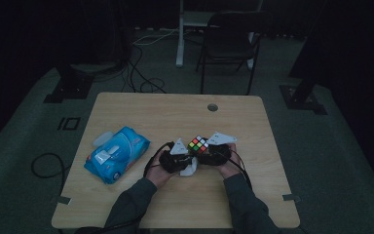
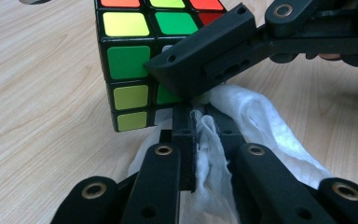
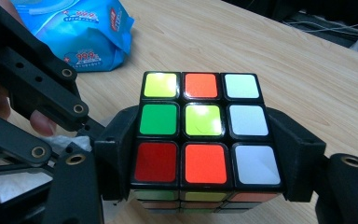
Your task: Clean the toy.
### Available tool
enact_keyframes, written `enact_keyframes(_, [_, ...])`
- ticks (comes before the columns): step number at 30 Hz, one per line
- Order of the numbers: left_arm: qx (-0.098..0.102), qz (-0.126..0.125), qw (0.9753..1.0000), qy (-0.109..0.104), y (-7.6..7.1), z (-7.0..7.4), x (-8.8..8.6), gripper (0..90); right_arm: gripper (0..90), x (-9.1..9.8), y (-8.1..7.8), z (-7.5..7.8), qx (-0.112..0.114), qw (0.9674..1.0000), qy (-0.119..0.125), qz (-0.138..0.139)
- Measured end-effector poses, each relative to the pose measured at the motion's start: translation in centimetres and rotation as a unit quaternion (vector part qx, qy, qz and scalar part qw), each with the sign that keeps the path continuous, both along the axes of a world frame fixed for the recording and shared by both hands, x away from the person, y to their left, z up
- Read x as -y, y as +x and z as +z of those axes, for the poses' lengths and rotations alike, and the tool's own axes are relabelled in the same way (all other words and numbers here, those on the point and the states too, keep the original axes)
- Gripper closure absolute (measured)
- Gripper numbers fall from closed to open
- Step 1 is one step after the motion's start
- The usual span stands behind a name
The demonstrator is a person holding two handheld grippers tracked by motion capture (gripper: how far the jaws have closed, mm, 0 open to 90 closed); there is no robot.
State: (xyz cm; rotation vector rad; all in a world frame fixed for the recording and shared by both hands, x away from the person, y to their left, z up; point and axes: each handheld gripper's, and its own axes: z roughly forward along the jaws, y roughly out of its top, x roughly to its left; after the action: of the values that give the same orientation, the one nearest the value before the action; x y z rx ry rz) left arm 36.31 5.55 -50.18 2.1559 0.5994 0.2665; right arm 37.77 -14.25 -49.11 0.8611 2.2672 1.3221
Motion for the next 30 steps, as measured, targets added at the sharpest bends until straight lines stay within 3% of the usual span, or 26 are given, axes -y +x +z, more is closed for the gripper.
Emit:
enact_keyframes(14, [0.003,-0.004,0.9998,-0.020,-0.5,0.3,0.2,84.6,34.2,-0.1,0.1,0.1,-0.001,1.0000,0.004,-0.006])
enact_keyframes(21, [-0.001,0.019,0.9995,-0.026,-0.1,-0.1,-0.7,84.5,34.3,0.0,0.1,0.1,-0.003,1.0000,0.003,-0.005])
enact_keyframes(30, [0.009,0.042,0.9981,-0.045,0.2,0.8,-2.3,84.5,34.3,0.3,0.1,-0.3,-0.008,0.9999,0.000,-0.012])
